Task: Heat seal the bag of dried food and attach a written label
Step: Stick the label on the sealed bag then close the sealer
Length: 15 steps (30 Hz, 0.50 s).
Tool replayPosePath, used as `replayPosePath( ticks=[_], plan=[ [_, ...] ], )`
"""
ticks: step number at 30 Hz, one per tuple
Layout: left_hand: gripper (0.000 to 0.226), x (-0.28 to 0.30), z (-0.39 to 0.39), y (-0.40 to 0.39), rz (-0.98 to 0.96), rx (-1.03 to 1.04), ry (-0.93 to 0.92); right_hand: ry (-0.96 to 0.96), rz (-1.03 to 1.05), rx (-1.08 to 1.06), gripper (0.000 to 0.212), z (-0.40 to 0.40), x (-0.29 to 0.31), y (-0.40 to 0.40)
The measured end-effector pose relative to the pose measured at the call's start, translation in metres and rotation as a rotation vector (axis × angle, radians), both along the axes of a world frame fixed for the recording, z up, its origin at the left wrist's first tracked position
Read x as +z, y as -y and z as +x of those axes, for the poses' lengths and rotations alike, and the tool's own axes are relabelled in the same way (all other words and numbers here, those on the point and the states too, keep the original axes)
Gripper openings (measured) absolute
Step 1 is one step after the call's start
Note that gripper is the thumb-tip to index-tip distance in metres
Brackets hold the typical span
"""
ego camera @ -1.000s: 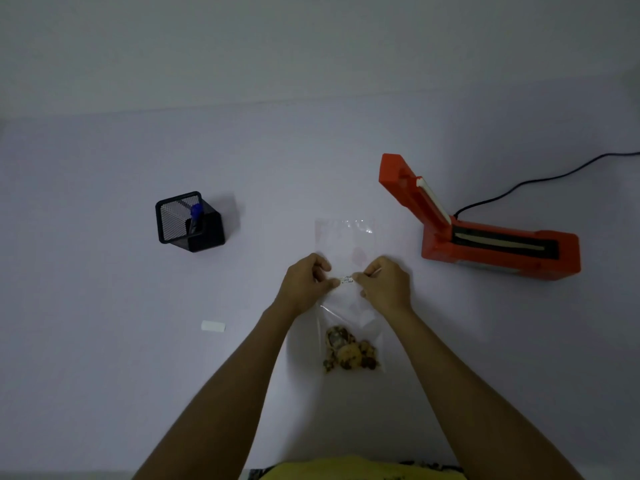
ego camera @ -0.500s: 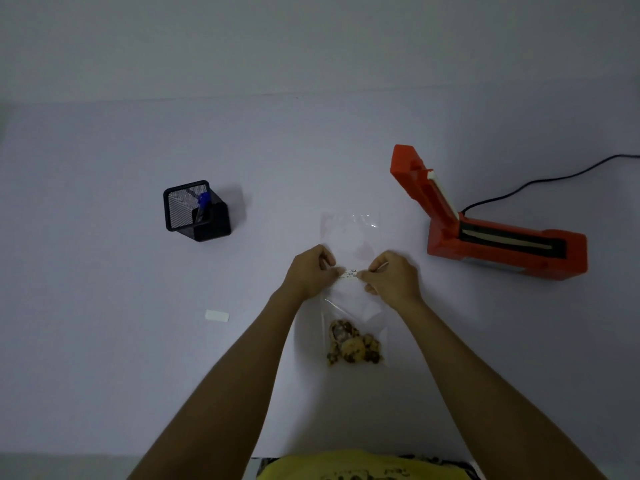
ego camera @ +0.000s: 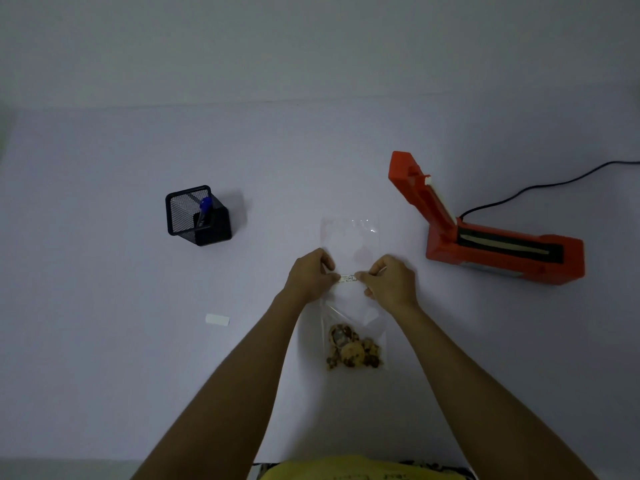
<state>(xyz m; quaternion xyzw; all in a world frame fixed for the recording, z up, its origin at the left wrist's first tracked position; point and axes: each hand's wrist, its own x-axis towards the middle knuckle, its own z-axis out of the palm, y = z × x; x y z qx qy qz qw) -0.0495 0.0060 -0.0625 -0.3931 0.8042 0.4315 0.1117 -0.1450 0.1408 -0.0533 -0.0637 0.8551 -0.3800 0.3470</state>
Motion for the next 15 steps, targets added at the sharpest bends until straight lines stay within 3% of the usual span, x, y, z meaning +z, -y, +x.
replayPosePath(
  ticks=[7, 11, 15],
  plan=[
    [0.020, 0.005, 0.005, -0.007, 0.017, 0.054, -0.051, 0.092, -0.039, -0.011, 0.020, -0.004, 0.013, -0.002],
    [0.025, 0.014, 0.035, -0.037, -0.127, 0.251, -0.110, -0.157, -0.094, 0.036, 0.004, 0.013, 0.027, -0.026],
    [0.033, 0.023, 0.065, -0.072, -0.097, 0.390, -0.044, -0.122, -0.010, 0.005, 0.028, 0.042, 0.020, -0.060]
  ],
)
